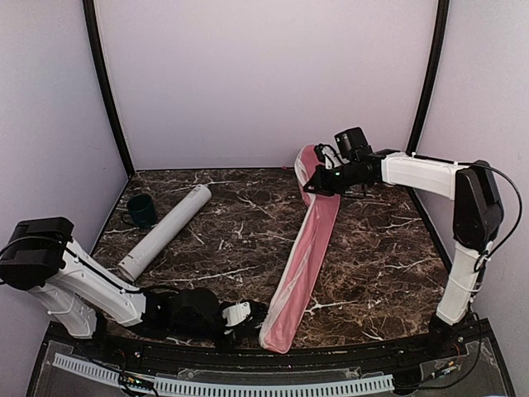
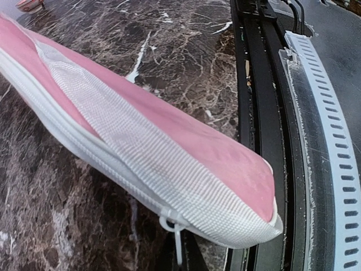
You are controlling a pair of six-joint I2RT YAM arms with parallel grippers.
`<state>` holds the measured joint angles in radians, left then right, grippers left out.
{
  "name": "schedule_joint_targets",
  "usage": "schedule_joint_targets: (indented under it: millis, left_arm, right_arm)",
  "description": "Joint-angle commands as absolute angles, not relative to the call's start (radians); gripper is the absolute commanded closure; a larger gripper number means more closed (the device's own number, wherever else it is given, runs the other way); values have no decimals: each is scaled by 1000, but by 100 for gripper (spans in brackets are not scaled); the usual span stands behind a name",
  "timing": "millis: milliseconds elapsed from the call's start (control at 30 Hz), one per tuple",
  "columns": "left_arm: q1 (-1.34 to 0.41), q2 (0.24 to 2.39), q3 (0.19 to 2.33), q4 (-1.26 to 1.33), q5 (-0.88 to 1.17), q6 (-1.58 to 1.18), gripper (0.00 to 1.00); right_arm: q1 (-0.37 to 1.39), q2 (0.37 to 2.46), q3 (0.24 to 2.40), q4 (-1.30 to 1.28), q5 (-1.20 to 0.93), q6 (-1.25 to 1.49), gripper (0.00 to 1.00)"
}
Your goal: Pack up the badminton gear
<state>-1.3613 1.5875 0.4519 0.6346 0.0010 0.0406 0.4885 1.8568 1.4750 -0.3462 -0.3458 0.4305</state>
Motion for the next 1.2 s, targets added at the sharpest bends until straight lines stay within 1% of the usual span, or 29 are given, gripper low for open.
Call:
schedule_joint_targets:
  millis: [0,100,200,400,433,467,567,667,800,900,1000,1167]
  left_arm:
    - [-1366,1493,403,567,-154,-57,100]
    - [-1358,1403,387,482,-306,-105,100]
    - [-1333,1256,375,364,-423,-153,100]
    - [-1245,946,385,-10,-637,-263,100]
    - [-1228,895,384,-56,-642,-301,100]
    - [-1218,840,364,-48,-626,-289,100]
    - [-1214,758,343,-73,-624,-308,100]
    - [-1213,796,345,-52,-538,-273,100]
    - [-1216,983,424,-110,-439,-283,100]
    - [-1242,1094,469,-125,-429,-296,100]
    - [-1306,1148,489,-123,-471,-290,100]
    - [-1368,1194,534,-186,-461,-330,100]
  right_arm:
    - [489,1819,1494,-165,-445,485,100]
    - [515,1847,1537,-120,-480,503,100]
    - [543,1914,1634,-71,-549,537,100]
    - [579,2133,1878,122,-692,682,100]
    - [582,2163,1894,172,-723,741,100]
    - [581,2187,1888,228,-736,771,100]
    - [577,2189,1794,323,-742,779,100]
    - [560,2179,1671,302,-703,713,100]
    - [533,2187,1516,272,-651,637,100]
    - [512,2153,1359,358,-634,642,100]
    - [481,2095,1224,462,-630,665,100]
    - [443,2064,1192,404,-603,621,100]
